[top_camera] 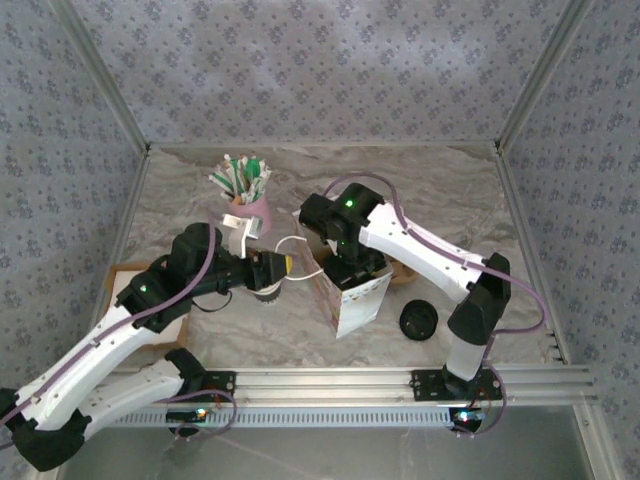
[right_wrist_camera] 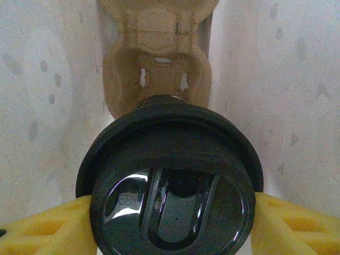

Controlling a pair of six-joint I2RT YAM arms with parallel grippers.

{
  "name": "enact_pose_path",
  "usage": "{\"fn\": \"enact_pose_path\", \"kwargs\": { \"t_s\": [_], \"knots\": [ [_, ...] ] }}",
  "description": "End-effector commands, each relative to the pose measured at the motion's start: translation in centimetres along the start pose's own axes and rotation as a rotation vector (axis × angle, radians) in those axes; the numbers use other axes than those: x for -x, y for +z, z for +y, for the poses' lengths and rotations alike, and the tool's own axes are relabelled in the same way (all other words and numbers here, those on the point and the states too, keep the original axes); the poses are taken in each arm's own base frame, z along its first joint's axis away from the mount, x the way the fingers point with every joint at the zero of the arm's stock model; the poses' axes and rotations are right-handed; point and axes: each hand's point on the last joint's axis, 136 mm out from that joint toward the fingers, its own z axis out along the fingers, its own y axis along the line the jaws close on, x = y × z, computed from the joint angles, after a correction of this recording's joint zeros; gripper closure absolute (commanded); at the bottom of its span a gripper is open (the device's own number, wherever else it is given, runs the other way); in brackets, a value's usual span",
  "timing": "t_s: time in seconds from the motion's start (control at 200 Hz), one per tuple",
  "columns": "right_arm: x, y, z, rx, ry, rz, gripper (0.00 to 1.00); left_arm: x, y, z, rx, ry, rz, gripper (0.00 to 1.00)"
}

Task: Pack the takeout coffee

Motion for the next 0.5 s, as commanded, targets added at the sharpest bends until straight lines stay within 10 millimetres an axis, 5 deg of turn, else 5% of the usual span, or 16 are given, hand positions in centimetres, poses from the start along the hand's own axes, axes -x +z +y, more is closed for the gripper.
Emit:
{"fn": "enact_pose_path", "kwargs": {
  "t_s": [0.0,0.495],
  "knots": [
    [-0.52,-0.84,-0.38,0.016,0.023,-0.022,0.33,-0.08,-0.65,0.0,0.008,-0.002,-0.01,0.63],
    [-0.33,-0.77,-0.4,0.03,0.029,-0.048,0.34,-0.21,-0.48,0.51,0.025,-0.012,-0.013,0.56]
  ]
}}
